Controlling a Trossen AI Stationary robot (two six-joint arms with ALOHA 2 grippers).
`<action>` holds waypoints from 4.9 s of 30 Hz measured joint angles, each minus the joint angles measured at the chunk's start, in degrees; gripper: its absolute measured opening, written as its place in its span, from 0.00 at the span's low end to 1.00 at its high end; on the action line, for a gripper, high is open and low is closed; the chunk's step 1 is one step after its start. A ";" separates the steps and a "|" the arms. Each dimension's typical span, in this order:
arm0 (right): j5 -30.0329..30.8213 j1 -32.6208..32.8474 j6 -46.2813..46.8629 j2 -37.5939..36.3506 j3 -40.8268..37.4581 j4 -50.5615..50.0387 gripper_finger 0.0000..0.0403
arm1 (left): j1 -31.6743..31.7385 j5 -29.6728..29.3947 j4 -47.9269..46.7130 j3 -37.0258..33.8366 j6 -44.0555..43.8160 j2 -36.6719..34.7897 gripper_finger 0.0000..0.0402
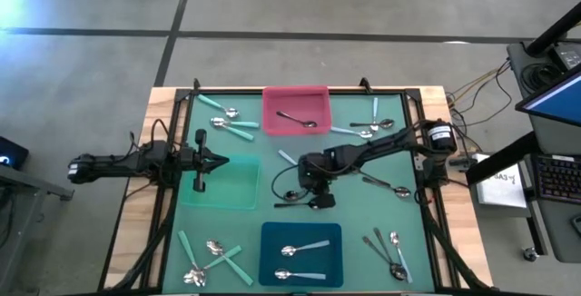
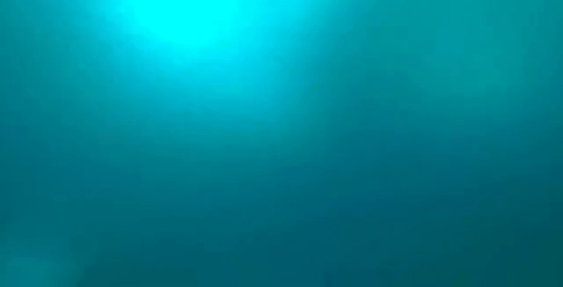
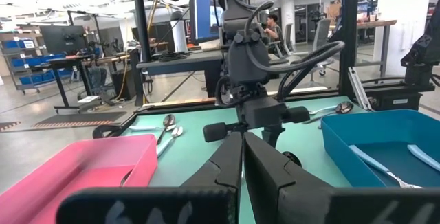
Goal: Sort silverware by color (type)
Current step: Put the black spoon into the red bin, then put the blue spoon into the blue bin
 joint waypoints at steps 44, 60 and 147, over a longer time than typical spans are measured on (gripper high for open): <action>0.58 -4.59 -5.05 -5.78 9.87 -11.07 0.02 | -0.01 0.01 0.00 0.00 0.00 0.00 0.00; 0.42 -21.60 -7.57 -16.14 19.85 -13.32 0.02 | -0.01 0.01 -0.02 -0.01 0.00 0.00 0.00; 8.31 -36.54 -5.01 -8.61 -7.33 -10.61 0.20 | -0.02 0.01 0.00 0.00 0.00 -0.01 0.00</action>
